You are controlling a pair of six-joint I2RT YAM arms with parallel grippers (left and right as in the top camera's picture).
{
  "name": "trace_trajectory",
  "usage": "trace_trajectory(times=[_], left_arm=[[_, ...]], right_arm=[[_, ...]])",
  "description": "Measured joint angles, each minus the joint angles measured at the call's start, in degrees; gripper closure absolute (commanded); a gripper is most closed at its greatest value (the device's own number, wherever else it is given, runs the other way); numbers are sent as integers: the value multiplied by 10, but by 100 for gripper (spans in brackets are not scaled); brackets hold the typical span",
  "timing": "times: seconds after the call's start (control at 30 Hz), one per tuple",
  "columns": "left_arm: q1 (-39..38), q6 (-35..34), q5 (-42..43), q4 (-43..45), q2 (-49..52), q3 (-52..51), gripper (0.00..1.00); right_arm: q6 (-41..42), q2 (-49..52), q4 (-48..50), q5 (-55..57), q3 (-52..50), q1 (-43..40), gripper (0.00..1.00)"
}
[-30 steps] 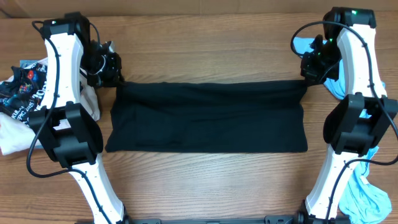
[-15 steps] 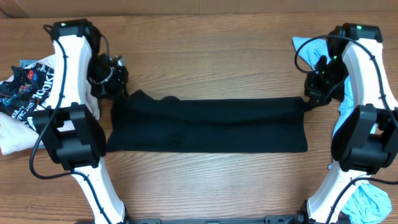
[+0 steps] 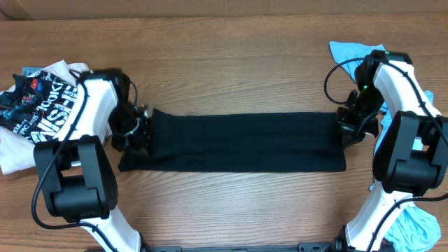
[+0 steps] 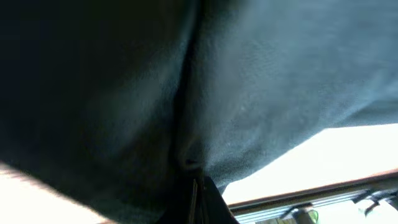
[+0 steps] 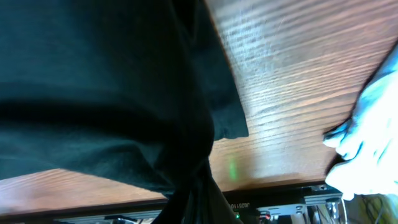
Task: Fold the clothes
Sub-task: 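Fold the top edge down toward the bottom edge with both grippers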
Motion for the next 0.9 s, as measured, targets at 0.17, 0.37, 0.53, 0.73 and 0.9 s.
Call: trace_trajectory(times=[0.17, 0.37, 0.53, 0.73, 0.9], left_arm=[[0, -29, -33, 42, 0, -25, 96], [0, -51, -54, 89, 0, -25, 94], [0, -64, -61, 106, 0, -25, 93], [0, -71, -68, 101, 0, -26, 76], [0, -75, -71, 87, 0, -36, 75]], right_arm=[[1, 0, 14, 0, -26, 0, 90], [8, 0, 29, 12, -46, 0, 89], [21, 0, 43, 31, -51, 0, 78], [28, 0, 71, 42, -52, 0, 62], [30, 0, 103, 45, -52, 0, 52]])
